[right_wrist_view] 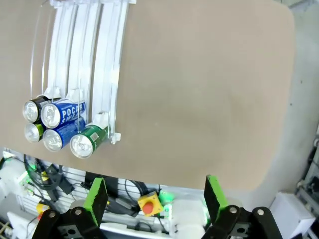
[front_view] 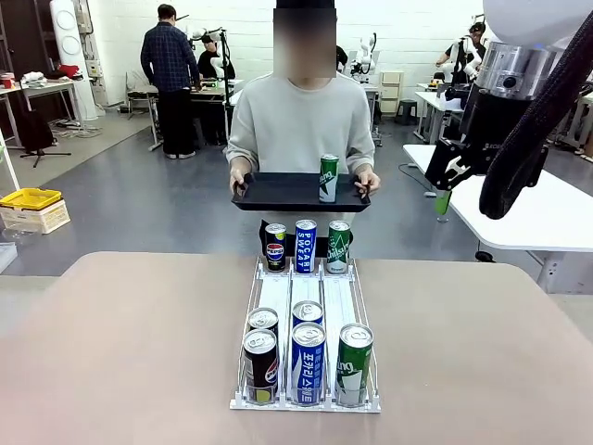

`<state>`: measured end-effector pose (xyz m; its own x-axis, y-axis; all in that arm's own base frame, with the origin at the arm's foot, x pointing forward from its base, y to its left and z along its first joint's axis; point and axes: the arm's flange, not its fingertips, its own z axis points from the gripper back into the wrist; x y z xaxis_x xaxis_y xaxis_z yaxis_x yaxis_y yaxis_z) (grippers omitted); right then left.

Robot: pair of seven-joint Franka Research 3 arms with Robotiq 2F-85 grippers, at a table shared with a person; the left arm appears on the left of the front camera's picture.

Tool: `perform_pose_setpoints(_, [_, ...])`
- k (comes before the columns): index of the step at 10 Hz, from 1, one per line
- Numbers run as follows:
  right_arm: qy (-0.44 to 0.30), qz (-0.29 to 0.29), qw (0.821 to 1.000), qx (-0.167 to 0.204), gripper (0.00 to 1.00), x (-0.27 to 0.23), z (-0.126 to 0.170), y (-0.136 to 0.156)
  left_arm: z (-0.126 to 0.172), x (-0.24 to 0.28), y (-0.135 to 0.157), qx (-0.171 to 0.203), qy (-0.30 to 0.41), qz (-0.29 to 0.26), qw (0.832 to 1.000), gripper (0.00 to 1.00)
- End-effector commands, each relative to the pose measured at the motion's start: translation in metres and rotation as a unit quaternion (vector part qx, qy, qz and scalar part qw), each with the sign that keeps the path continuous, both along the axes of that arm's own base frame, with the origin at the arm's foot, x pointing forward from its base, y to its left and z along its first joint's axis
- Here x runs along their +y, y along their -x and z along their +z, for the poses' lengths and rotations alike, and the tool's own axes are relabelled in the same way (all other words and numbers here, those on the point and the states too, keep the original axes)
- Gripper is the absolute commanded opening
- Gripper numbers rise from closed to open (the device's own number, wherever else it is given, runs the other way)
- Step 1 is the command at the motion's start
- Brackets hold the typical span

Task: Retrieve and hand over the desired beverage to the person.
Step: Place the picked can on the Handle tray extended by the person.

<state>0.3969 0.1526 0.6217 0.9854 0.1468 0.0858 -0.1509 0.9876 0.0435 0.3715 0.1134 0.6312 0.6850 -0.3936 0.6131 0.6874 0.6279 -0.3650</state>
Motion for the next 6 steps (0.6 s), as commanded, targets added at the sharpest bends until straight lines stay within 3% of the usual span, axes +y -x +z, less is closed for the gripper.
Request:
perform_pose_setpoints(1, [-0.071,0.084,0.993,-0.052,1.0,-0.042,0.007,0.025,0.001,0.001,0.001,-0.004,0.006,-0.005,1.0,1.0])
perform_pose_setpoints(4, [-0.212,0.174,0.95,-0.149,1.0,-0.139,0.044,0.065,0.001,0.001,0.001,-0.004,0.006,-0.005,1.0,1.0])
perform_pose_setpoints(6, [-0.274,0.215,0.919,-0.185,1.0,-0.199,0.059,0.089,0.001,0.001,0.001,-0.004,0.006,-0.005,1.0,1.0])
